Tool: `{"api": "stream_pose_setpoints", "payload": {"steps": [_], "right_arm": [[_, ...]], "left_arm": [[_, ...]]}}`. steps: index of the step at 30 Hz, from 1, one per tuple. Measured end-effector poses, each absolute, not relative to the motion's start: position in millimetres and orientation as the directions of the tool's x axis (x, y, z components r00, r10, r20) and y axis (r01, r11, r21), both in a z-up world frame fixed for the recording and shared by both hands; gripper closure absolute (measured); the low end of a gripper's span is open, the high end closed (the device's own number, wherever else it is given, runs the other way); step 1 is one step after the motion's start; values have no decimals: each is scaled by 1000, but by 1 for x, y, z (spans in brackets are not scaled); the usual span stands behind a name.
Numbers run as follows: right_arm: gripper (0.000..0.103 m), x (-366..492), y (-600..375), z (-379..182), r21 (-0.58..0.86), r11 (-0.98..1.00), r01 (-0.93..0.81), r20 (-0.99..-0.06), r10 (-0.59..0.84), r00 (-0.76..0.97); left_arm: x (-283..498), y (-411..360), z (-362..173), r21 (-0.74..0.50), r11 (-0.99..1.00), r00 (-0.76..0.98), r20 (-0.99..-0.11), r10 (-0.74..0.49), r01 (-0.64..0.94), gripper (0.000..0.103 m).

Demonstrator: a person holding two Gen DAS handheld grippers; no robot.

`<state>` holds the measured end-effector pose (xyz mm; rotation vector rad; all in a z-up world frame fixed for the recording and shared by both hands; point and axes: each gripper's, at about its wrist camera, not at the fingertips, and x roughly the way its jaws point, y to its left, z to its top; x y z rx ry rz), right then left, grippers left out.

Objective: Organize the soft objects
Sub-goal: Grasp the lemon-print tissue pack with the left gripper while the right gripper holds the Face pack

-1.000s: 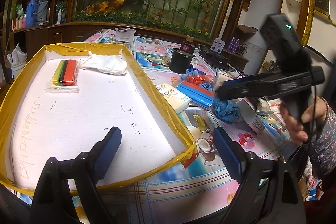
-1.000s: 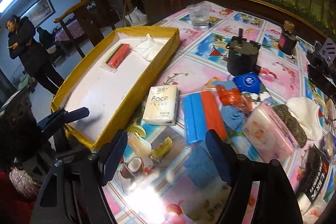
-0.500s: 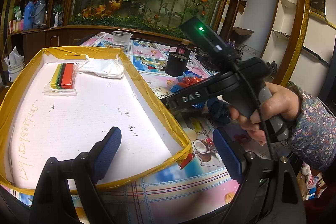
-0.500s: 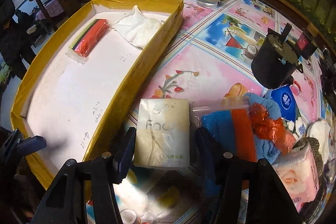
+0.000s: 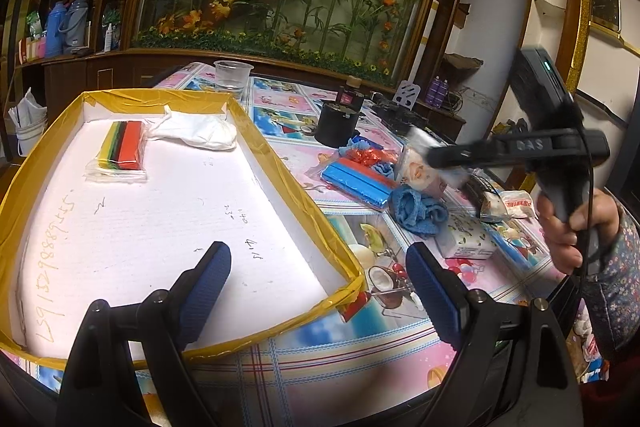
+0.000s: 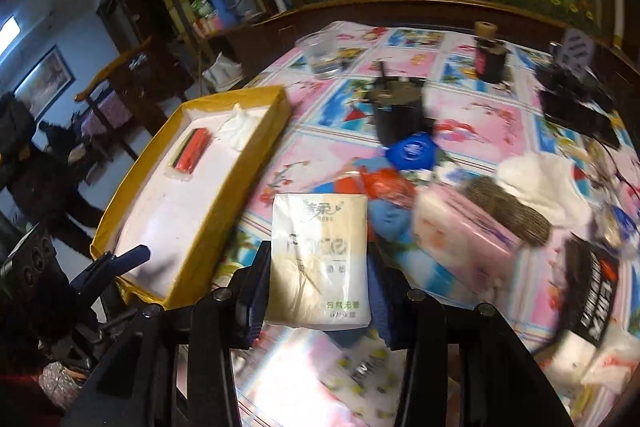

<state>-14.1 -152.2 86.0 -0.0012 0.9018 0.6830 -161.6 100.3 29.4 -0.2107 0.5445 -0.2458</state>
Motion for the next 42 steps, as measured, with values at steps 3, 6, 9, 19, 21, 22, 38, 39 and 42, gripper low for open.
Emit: {"api": "stream_pose_setpoints", "payload": {"steps": [3,6,9,19,21,22,38,39,42], "right_arm": [[56,-13,-201,74,276,847,-455,-738,490,464],[56,-12,-233,49,246,899,-361,-788,403,465],[56,-23,-240,37,259,895,-364,-794,412,448],[56,-57,-190,31,437,769,-466,-726,608,322],[56,-52,-197,34,403,796,-451,-735,575,359],[56,-51,-200,34,405,797,-449,-732,577,363],[55,-55,-219,35,399,804,-441,-702,577,417],[55,-54,-219,35,399,804,-441,-701,578,419],[55,-55,-217,40,401,801,-445,-688,584,431]], "left_arm": [[-167,98,32,-257,950,839,-465,-281,176,14],[-172,82,36,-286,926,812,-461,-358,245,14],[-177,49,46,-231,910,780,-468,-415,346,13],[-168,1,31,-271,871,641,-594,-486,409,5],[-163,2,30,-271,881,644,-604,-470,388,5],[-161,2,29,-266,885,645,-609,-461,382,5],[-111,-27,14,-143,966,602,-759,-248,218,51],[-111,-25,14,-148,966,605,-757,-249,212,51],[-112,-19,19,-177,961,611,-743,-273,215,51]]}}
